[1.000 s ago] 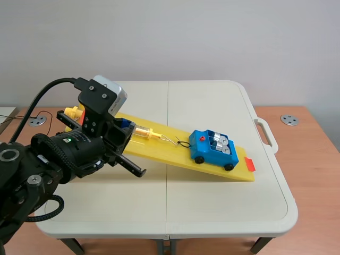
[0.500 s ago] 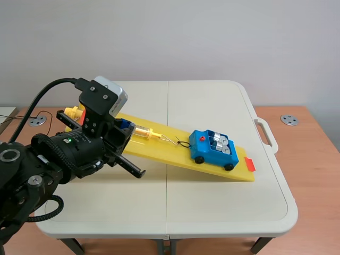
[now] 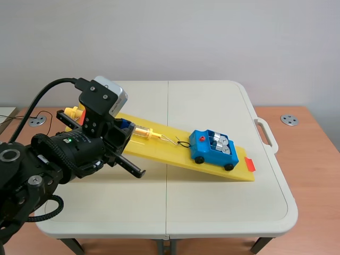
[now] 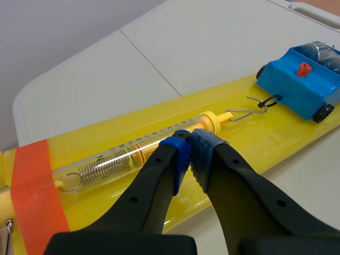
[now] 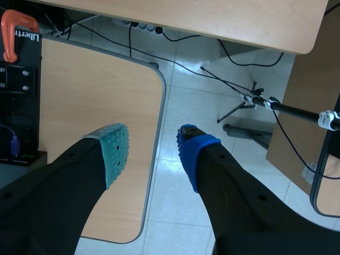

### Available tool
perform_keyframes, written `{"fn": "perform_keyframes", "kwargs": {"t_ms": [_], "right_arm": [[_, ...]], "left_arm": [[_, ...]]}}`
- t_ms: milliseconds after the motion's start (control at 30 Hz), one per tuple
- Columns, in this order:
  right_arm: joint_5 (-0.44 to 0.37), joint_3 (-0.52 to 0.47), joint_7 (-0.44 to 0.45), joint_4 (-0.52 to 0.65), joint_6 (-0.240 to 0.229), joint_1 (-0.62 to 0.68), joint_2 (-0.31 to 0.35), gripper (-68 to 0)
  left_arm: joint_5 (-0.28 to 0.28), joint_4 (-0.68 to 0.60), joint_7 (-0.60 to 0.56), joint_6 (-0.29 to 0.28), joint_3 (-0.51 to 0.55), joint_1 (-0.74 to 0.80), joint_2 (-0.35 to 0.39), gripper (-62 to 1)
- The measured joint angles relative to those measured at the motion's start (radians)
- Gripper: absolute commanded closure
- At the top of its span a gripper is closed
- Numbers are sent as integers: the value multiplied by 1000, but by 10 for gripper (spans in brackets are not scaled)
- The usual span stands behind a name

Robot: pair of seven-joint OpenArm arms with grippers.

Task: Place the four metal weights on the blue cart on the ramp.

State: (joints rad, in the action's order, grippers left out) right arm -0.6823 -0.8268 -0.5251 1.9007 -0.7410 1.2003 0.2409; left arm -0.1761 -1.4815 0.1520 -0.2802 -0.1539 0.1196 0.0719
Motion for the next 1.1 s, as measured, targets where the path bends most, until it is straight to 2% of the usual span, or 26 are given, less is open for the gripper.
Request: {"fn": "perform_keyframes", "kwargs": {"t_ms": [167,433,500,567,767,933,1033,1100], "right_arm": [[0,0,1,0,0,-8,0,-231],[-3,0,4,0,0,-121,3,-234],[-15,0,4,0,0,-169,9,-252],[-31,0,3,0,0,-220,22,-299],[-95,0,3,0,0,-369,53,-498],[-165,3,3,0,0,-472,57,-647],[-179,30,3,0,0,-513,73,-661],[-182,72,2,0,0,-540,84,-661]], "left_arm": [[2,0,1,0,0,0,0,-27],[77,-51,56,-1,0,16,22,-41],[80,-87,65,0,0,35,42,-93],[80,-124,77,0,0,60,61,-156],[92,-237,84,0,5,170,85,-383],[99,-349,84,0,13,286,86,-529],[116,-416,84,0,27,354,86,-611],[141,-452,84,0,39,394,86,-623]]}}
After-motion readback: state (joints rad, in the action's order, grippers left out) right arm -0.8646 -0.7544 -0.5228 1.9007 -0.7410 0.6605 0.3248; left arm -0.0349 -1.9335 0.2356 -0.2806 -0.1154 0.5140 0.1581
